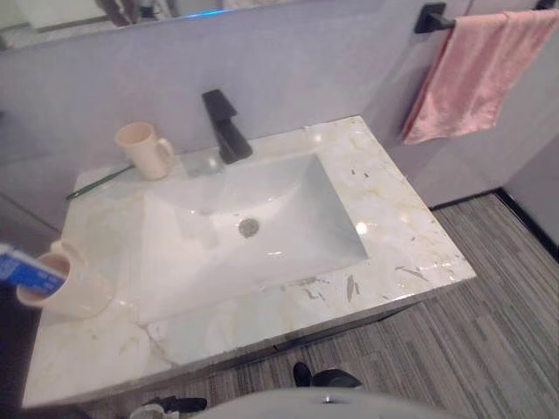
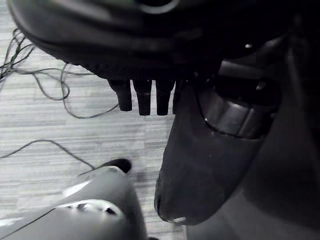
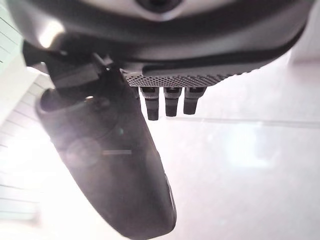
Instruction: Organize the bathroom.
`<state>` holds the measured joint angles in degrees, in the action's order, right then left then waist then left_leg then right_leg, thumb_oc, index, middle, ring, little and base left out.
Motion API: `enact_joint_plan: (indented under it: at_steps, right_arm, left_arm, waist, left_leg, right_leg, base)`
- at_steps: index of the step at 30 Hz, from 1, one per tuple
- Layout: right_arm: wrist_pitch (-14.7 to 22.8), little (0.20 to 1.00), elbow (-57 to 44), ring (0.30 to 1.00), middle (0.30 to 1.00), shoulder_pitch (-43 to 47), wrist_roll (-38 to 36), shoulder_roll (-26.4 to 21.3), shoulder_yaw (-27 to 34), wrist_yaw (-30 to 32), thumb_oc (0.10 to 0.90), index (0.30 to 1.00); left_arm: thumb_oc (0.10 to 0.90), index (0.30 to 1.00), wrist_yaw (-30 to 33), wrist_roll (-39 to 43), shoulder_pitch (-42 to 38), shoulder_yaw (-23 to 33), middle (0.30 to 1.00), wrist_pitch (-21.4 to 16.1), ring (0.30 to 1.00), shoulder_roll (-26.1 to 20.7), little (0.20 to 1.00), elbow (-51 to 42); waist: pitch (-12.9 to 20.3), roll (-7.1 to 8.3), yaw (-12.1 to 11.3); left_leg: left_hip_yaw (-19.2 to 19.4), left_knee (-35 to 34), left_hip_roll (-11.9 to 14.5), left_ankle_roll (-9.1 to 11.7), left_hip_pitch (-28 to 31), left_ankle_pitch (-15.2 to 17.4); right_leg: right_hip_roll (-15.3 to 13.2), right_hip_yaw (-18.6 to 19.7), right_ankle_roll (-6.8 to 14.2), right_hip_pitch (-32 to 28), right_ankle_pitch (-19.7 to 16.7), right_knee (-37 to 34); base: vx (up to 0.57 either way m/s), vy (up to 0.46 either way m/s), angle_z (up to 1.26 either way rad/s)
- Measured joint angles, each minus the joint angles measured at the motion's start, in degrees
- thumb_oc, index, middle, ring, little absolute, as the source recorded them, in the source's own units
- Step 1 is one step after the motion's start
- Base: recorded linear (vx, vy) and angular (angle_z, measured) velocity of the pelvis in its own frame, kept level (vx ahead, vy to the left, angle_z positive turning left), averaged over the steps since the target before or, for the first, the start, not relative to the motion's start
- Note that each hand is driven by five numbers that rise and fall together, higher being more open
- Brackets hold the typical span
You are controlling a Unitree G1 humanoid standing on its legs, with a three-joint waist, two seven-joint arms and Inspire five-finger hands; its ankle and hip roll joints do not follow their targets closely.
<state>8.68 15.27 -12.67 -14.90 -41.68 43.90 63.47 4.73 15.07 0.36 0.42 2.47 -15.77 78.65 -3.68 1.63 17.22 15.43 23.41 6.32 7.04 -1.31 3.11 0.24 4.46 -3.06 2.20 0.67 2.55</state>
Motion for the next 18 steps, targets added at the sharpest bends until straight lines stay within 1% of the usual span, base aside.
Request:
enact_joint_plan:
  at_steps: [1, 2, 3, 4, 5, 6, 7, 8, 9, 10, 11, 12, 13, 14, 15, 16, 17, 18]
  right_arm:
    - [3.19, 0.900, 7.46, 0.900, 0.900, -1.52, -0.98, 3.40, -0.04, -1.54, 0.800, 0.900]
    - [3.38, 0.900, 14.97, 0.900, 0.900, -2.69, -3.25, 6.02, -1.23, -2.51, 0.800, 0.900]
    - [3.34, 0.900, 19.92, 0.900, 0.900, -2.79, -4.92, 7.26, -2.41, -3.18, 0.800, 0.900]
    - [4.25, 0.900, 25.53, 0.900, 0.900, -3.22, -7.65, 10.39, -3.42, -4.37, 0.800, 0.900]
    - [5.73, 0.900, 31.57, 0.900, 0.900, -2.99, -8.83, 12.25, -6.19, -5.75, 0.800, 0.900]
    - [5.62, 0.900, 34.76, 0.900, 0.900, -3.13, -10.58, 13.76, -7.77, -6.89, 0.800, 0.900]
    - [5.40, 0.900, 38.42, 0.900, 0.900, -2.90, -13.57, 15.96, -10.43, -8.51, 0.800, 0.900]
    - [5.25, 0.900, 39.80, 0.900, 0.900, -2.54, -14.62, 17.65, -11.47, -9.49, 0.800, 0.900]
    - [4.93, 0.900, 42.46, 0.900, 0.900, -1.20, -16.10, 21.40, -15.78, -11.52, 0.800, 0.900]
    - [4.28, 0.900, 42.63, 0.900, 0.900, -0.76, -16.39, 23.16, -17.98, -12.31, 0.800, 0.900]
    - [2.83, 0.900, 44.27, 0.900, 0.900, 0.19, -17.03, 26.18, -24.09, -15.39, 0.800, 0.900]
    - [2.15, 0.900, 44.90, 0.900, 0.900, 0.43, -17.13, 26.97, -25.03, -17.36, 0.800, 0.900]
    - [1.07, 0.900, 45.75, 0.900, 0.900, 1.14, -17.47, 28.88, -25.90, -21.00, 0.800, 0.900]
    - [0.71, 0.900, 46.12, 0.900, 0.900, 1.20, -17.54, 29.38, -27.94, -22.52, 0.800, 0.900]
    - [0.44, 0.900, 47.14, 0.900, 0.900, 1.27, -17.44, 29.80, -31.58, -26.65, 0.800, 0.900]
    - [0.19, 0.900, 47.54, 0.900, 0.900, 1.44, -17.36, 30.17, -32.22, -29.20, 0.800, 0.900]
    - [-0.08, 0.900, 48.04, 0.900, 0.900, 1.58, -16.92, 30.51, -34.38, -34.08, 0.800, 0.900]
    - [-0.61, 0.900, 47.85, 0.900, 0.900, 1.77, -16.72, 30.84, -36.58, -37.90, 0.800, 0.900]
  left_arm:
    - [0.800, 0.900, 0.49, 0.25, -0.79, -0.14, 0.900, 0.22, 0.900, -0.16, 0.900, 0.41]
    - [0.800, 0.900, 0.80, 0.38, -0.33, -0.89, 0.900, -0.12, 0.900, 0.22, 0.900, -0.30]
    - [0.800, 0.900, 0.89, 0.64, -0.41, -1.86, 0.900, -0.25, 0.900, 0.45, 0.900, -0.43]
    - [0.800, 0.900, 1.09, 0.69, -0.77, -3.07, 0.900, -0.40, 0.900, 0.99, 0.900, -0.32]
    - [0.800, 0.900, 1.43, 1.05, -1.44, -4.49, 0.900, -0.94, 0.900, 1.63, 0.900, -0.54]
    - [0.800, 0.900, 1.51, 1.11, -2.04, -5.66, 0.900, -1.13, 0.900, 2.08, 0.900, -0.73]
    - [0.800, 0.900, 1.77, 1.11, -2.50, -7.80, 0.900, -0.99, 0.900, 2.42, 0.900, -1.41]
    - [0.800, 0.900, 2.18, 1.18, -2.72, -8.92, 0.900, -1.02, 0.900, 2.54, 0.900, -1.62]
    - [0.800, 0.900, 3.41, 1.44, -3.22, -10.54, 0.900, -1.14, 0.900, 2.57, 0.900, -2.70]
    - [0.800, 0.900, 3.63, 1.84, -3.45, -11.48, 0.900, -1.28, 0.900, 2.61, 0.900, -2.98]
    - [0.800, 0.900, 3.87, 2.36, -4.33, -12.18, 0.900, -0.92, 0.900, 2.83, 0.900, -4.32]
    - [0.800, 0.900, 3.89, 2.33, -4.84, -12.18, 0.900, -0.90, 0.900, 3.05, 0.900, -4.45]
    - [0.800, 0.900, 4.13, 2.33, -5.19, -12.70, 0.900, -1.00, 0.900, 3.09, 0.900, -5.11]
    - [0.800, 0.900, 4.70, 2.32, -5.17, -14.01, 0.900, -0.95, 0.900, 2.91, 0.900, -5.57]
    - [0.800, 0.900, 5.23, 2.29, -5.05, -14.62, 0.900, -0.80, 0.900, 2.53, 0.900, -6.80]
    - [0.800, 0.900, 5.20, 2.25, -4.72, -14.80, 0.900, -0.79, 0.900, 2.34, 0.900, -6.76]
    - [0.800, 0.900, 5.27, 2.22, -4.69, -15.11, 0.900, -0.77, 0.900, 1.77, 0.900, -6.78]
    - [0.800, 0.900, 5.23, 2.21, -4.04, -15.12, 0.900, -0.67, 0.900, 1.15, 0.900, -6.58]
  waist:
    - [-0.52, -0.05, 1.05]
    - [-0.98, -0.16, 1.80]
    - [-1.17, -0.20, 2.39]
    - [-1.28, -1.59, 3.28]
    - [-2.38, -2.09, 3.54]
    - [-2.70, -3.05, 3.70]
    - [-3.04, -4.00, 3.53]
    - [-3.07, -4.33, 3.47]
    - [-3.54, -3.81, 3.04]
    - [-3.62, -3.78, 2.88]
    - [-4.07, -4.09, 2.90]
    - [-4.26, -4.45, 2.89]
    - [-4.84, -4.58, 2.52]
    - [-5.09, -4.11, 2.04]
    - [-5.44, -3.62, 1.65]
    - [-5.62, -3.20, 1.09]
    - [-6.20, -2.19, 0.44]
    - [-6.85, -1.13, 0.02]
  left_leg:
    - [-0.86, 2.93, -0.75, 1.05, -0.44, 2.30]
    - [-1.65, 1.56, -1.70, 0.89, 0.19, 3.37]
    - [-2.01, 0.05, -1.89, 0.78, 0.80, 4.04]
    - [-1.95, -2.47, -1.99, 0.35, 1.27, 6.23]
    - [-2.46, -6.99, -2.47, -0.01, 2.37, 7.04]
    - [-2.92, -10.76, -2.83, -1.17, 3.61, 7.16]
    - [-4.69, -17.00, -3.62, -3.04, 6.62, 6.44]
    - [-5.06, -19.14, -4.08, -3.69, 7.19, 6.10]
    - [-5.44, -22.01, -5.96, -5.98, 7.68, 4.62]
    - [-5.86, -22.89, -6.64, -6.49, 7.45, 4.29]
    - [-6.47, -25.11, -7.93, -7.42, 6.90, 3.79]
    - [-6.55, -26.21, -8.27, -7.66, 6.95, 3.95]
    - [-6.79, -28.29, -9.37, -8.47, 7.56, 2.85]
    - [-6.39, -28.31, -9.97, -8.65, 7.31, 2.03]
    - [-6.44, -28.34, -10.51, -8.96, 7.05, 1.85]
    - [-6.40, -28.33, -10.78, -9.24, 6.80, 1.56]
    - [-6.39, -28.39, -11.01, -9.45, 6.80, 1.52]
    - [-6.41, -28.37, -11.04, -9.62, 6.76, 1.35]
  right_leg:
    - [0.18, -0.94, -0.02, 0.40, 0.02, 0.53]
    - [0.33, -1.45, -0.07, 0.16, 0.03, 0.63]
    - [0.47, -2.03, -0.07, 0.60, 0.03, 0.70]
    - [0.88, -2.23, 0.13, 1.98, -0.06, 1.54]
    - [1.24, -2.80, 0.67, 2.31, -0.22, 1.58]
    - [1.61, -2.83, 1.15, 2.68, -0.43, 1.62]
    - [1.79, -2.64, 1.78, 3.23, -0.84, 1.74]
    - [1.66, -2.52, 2.07, 3.99, -1.00, 2.29]
    - [0.58, -1.74, 3.64, 5.94, -0.99, 4.13]
    - [-0.05, -1.27, 4.18, 7.06, -1.18, 4.76]
    - [-1.14, -0.97, 6.35, 8.69, -2.13, 4.62]
    - [-1.51, -1.24, 7.03, 8.79, -2.63, 3.92]
    - [-2.77, -1.65, 8.51, 8.68, -4.05, 2.94]
    - [-3.49, -1.83, 8.70, 8.67, -5.15, 2.46]
    - [-4.37, -2.64, 10.30, 8.76, -5.81, 0.98]
    - [-4.82, -3.11, 10.66, 8.69, -6.03, 0.22]
    - [-5.57, -4.74, 11.50, 8.33, -6.55, -1.01]
    - [-5.93, -5.92, 11.67, 8.08, -6.67, -1.84]
  base:
    - [-0.22, 0.095, 0.19]
    - [-0.22, 0.122, 0.25]
    - [-0.23, 0.132, 0.13]
    - [-0.28, 0.147, 0.11]
    - [-0.29, 0.119, 0.08]
    - [-0.31, 0.111, 0.07]
    - [-0.22, 0.081, -0.02]
    - [-0.33, 0.122, -0.17]
    - [-0.25, 0.094, -0.18]
    - [-0.30, 0.117, -0.17]
    - [-0.16, 0.068, 0.00]
    - [-0.33, 0.133, 0.20]
    - [-0.26, 0.101, 0.21]
    - [-0.37, 0.125, 0.21]
    - [-0.20, 0.054, 0.07]
    - [-0.22, 0.046, 0.03]
    - [-0.20, -0.001, -0.11]
    - [-0.24, -0.013, -0.03]
